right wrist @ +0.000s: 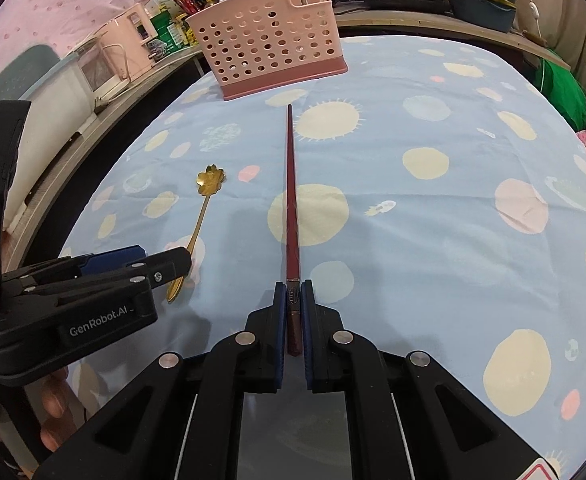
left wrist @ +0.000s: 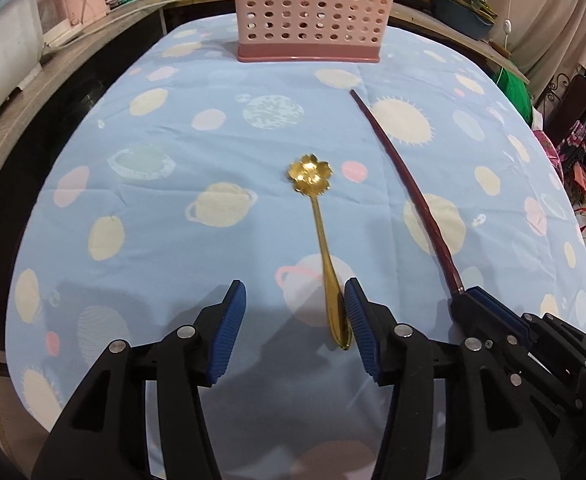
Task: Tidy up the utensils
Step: 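Lift the red chopstick with the right tool while the left tool grasps the gold spoon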
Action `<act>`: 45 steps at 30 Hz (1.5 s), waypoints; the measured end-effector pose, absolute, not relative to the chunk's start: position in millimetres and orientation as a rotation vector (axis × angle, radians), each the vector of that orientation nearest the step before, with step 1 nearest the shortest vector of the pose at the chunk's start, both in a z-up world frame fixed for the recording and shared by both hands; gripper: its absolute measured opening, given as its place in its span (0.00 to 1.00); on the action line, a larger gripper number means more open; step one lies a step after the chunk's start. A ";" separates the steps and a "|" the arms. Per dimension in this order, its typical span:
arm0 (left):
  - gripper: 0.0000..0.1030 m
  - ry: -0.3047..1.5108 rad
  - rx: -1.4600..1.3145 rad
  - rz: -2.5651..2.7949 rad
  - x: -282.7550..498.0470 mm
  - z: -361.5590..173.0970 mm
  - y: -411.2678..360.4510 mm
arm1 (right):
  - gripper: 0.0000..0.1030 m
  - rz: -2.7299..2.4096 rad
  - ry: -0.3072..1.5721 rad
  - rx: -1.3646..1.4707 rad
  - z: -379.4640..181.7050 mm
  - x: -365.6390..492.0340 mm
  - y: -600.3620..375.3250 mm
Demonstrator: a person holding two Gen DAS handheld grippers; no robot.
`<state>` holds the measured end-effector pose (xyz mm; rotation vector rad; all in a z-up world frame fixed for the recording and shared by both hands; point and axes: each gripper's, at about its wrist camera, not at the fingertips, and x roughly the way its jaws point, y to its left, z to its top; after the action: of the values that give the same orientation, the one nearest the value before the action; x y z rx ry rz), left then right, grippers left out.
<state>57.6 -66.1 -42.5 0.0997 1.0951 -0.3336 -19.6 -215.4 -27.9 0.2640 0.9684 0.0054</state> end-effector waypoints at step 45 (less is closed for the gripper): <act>0.02 1.042 0.035 -0.354 57.3 -0.4 -53.2 | 0.07 0.038 0.891 0.324 11.2 -18.8 -225.8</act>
<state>57.3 -53.2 -0.4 0.0353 1.0425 -0.3535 -18.8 -225.8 11.2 0.3243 0.8912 0.0378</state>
